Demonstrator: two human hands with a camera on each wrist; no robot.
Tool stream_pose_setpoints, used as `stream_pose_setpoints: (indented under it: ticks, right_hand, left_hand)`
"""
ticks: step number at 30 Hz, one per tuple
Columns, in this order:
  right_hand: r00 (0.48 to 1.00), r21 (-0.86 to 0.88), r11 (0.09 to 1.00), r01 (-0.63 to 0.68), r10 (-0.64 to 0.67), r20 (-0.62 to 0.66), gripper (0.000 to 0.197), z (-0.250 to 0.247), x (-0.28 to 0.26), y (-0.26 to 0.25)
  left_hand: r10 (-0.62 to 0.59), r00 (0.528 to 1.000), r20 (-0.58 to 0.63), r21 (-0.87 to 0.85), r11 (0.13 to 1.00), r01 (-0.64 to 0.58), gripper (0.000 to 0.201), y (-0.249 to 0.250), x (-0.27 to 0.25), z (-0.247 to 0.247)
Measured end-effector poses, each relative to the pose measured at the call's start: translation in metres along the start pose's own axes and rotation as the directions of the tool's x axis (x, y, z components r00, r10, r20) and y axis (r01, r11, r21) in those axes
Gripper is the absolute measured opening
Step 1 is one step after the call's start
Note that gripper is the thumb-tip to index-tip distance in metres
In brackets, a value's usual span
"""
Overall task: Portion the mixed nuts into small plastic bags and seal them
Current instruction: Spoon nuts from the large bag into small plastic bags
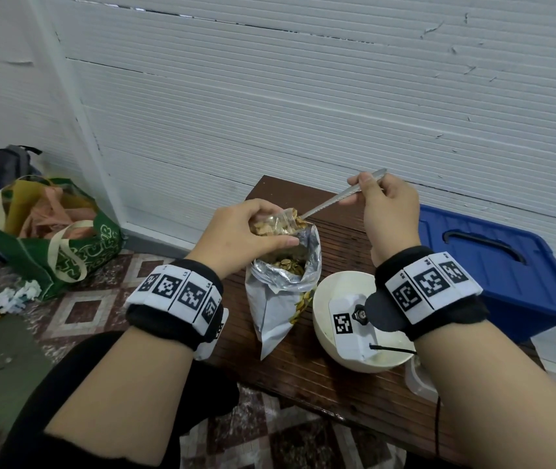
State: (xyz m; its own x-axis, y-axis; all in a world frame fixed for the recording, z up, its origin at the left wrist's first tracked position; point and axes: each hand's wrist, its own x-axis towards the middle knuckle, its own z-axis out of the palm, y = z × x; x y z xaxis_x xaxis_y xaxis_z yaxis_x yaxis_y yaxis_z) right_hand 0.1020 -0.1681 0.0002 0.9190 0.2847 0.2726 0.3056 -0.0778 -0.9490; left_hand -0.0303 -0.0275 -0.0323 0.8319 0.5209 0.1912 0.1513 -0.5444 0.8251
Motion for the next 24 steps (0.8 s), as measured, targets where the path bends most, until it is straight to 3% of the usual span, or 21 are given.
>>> stream_pose_setpoints:
  ticks: [5, 12, 16, 24]
  right_hand:
    - [0.994, 0.078, 0.997, 0.024, -0.032, 0.102, 0.023, 0.002, 0.000, 0.004]
    - [0.982, 0.199, 0.972, 0.124, -0.149, 0.117, 0.022, -0.010, -0.002, -0.005]
    - [0.976, 0.220, 0.959, 0.176, -0.200, 0.089, 0.021, -0.014, 0.000, -0.007]
    - [0.978, 0.165, 0.965, 0.202, -0.190, -0.082, 0.023, -0.021, 0.007, 0.000]
  left_hand:
    - [-0.005, 1.000, -0.004, -0.006, 1.000, 0.005, 0.047, 0.001, 0.001, 0.003]
    - [-0.018, 0.999, -0.034, 0.007, 1.000, 0.019, 0.046, -0.003, 0.002, 0.002]
    - [-0.040, 0.998, -0.041, 0.015, 0.999, 0.041, 0.051, -0.007, 0.004, 0.003]
    - [-0.049, 0.998, -0.037, -0.043, 0.998, 0.048, 0.021, -0.001, -0.001, -0.004]
